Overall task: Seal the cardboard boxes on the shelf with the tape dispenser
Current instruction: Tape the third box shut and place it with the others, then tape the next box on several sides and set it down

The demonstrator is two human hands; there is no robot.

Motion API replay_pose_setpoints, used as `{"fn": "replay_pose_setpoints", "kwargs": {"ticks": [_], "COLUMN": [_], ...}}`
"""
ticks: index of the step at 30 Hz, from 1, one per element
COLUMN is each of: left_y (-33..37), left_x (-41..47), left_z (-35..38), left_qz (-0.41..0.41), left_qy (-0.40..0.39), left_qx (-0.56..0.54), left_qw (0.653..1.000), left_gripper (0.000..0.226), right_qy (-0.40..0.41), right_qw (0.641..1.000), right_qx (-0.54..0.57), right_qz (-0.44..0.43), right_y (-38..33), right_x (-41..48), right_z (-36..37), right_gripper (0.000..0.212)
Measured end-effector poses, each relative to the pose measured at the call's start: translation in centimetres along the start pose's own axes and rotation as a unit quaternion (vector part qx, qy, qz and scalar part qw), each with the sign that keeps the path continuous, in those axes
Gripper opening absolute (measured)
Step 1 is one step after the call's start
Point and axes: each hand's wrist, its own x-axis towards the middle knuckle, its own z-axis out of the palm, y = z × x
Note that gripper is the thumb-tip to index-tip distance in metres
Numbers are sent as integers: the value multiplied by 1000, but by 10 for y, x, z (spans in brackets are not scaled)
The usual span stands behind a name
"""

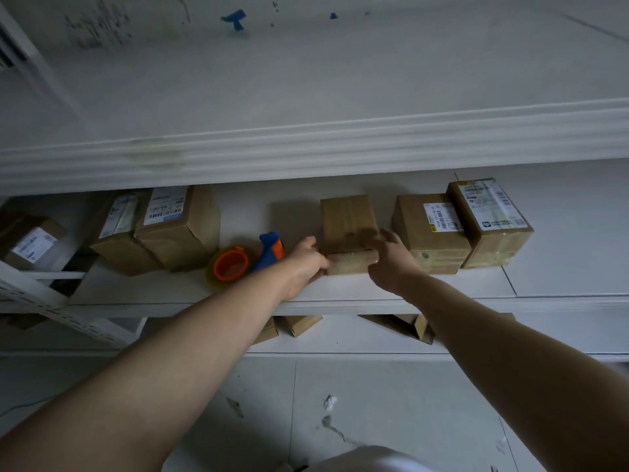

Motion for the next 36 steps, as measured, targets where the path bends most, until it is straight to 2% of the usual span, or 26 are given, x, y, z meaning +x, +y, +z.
{"fn": "replay_pose_setpoints", "kwargs": {"ticks": [4,7,9,10,11,15,18,19,20,22,24,26,29,33,36], "left_y": [4,9,11,12,13,12,6,4,0,-5,-7,-4,3,7,3], "left_x": [4,9,12,14,16,14,4,3,5,10,15,19,22,23,11], "left_z": [13,19,22,21,19,-1,-13,-14,-14,-11,-8,-4,-1,-16,-42], "left_qz": [23,85,108,107,98,55,-16,-34,-43,-46,-40,-23,5,-7,-15], "left_qy": [7,66,64,63,64,72,32,27,28,40,44,27,-7,24,46], "left_qx": [153,311,409,428,422,272,251,255,256,221,159,101,51,149,155], "left_qw": [988,944,904,895,899,958,967,966,965,973,985,994,999,989,987], "left_gripper": [58,66,63,62,63,74,73,69,62,50,47,52,52,47,34], "right_qy": [16,63,30,25,32,25,3,4,14,19,8,-8,1,2,50], "right_qw": [998,996,986,978,970,916,894,900,921,977,989,985,977,965,961], "right_qx": [-16,59,147,189,229,399,448,436,386,187,2,-100,-188,-251,-255], "right_qz": [-63,7,71,84,79,20,-18,-29,-47,-100,-145,-140,-104,-72,-90], "right_y": [-6,-7,-5,-3,-1,-1,-10,-12,-15,-17,-21,-24,-24,-37,-64], "right_x": [-3,-1,3,6,9,15,14,12,10,8,8,10,15,23,22], "right_z": [7,8,7,7,7,2,4,6,8,12,14,7,-5,-10,2], "right_gripper": [71,71,67,64,63,63,57,57,57,60,65,70,71,60,51]}}
